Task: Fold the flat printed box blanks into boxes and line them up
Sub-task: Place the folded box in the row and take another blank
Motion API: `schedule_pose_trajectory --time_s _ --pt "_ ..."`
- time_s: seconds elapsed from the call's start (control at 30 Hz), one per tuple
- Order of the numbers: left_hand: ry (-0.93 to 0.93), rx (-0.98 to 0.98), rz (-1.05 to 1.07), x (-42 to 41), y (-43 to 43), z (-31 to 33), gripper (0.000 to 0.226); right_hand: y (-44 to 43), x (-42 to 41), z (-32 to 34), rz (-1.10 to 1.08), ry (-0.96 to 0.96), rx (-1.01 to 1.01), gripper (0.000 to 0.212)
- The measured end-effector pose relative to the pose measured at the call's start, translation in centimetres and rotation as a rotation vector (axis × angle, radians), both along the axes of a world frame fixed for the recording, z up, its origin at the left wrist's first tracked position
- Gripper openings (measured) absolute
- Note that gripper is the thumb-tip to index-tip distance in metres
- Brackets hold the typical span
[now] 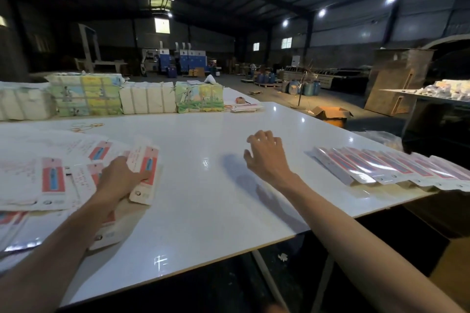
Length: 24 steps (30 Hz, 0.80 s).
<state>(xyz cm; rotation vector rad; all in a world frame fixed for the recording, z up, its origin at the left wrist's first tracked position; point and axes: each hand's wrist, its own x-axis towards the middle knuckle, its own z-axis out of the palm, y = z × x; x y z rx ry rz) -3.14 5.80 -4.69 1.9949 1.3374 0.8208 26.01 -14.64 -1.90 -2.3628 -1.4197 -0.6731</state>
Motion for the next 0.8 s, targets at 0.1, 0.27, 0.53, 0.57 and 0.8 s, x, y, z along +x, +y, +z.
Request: schedule_pose_trajectory --time_s 0.1,0.27,0.53,0.57,0.8 --pt "-0.258 -0.259 -0.086 0.7 -0.9 0.0 0.038 4.8 -4.7 0.0 0.251 0.152 0.048 0.040" --pt "-0.522 -0.471 -0.285 1.8 -2.1 -0.3 0.034 10.1 -10.4 -1.1 0.573 0.649 0.066 0.047" --pt "-0.628 -0.609 -0.452 2.4 -2.9 -0.8 0.050 11.7 -10.8 -3.8 0.754 1.217 0.248 0.072" --pt "-0.666 -0.652 -0.470 2.3 -3.1 -0.8 0.050 11.6 -10.5 -3.7 0.759 1.264 0.257 0.075" --pt "-0.904 -0.861 -0.490 2.4 -4.2 0.3 0.044 11.4 -9.9 -2.5 0.768 1.205 0.268 0.059"
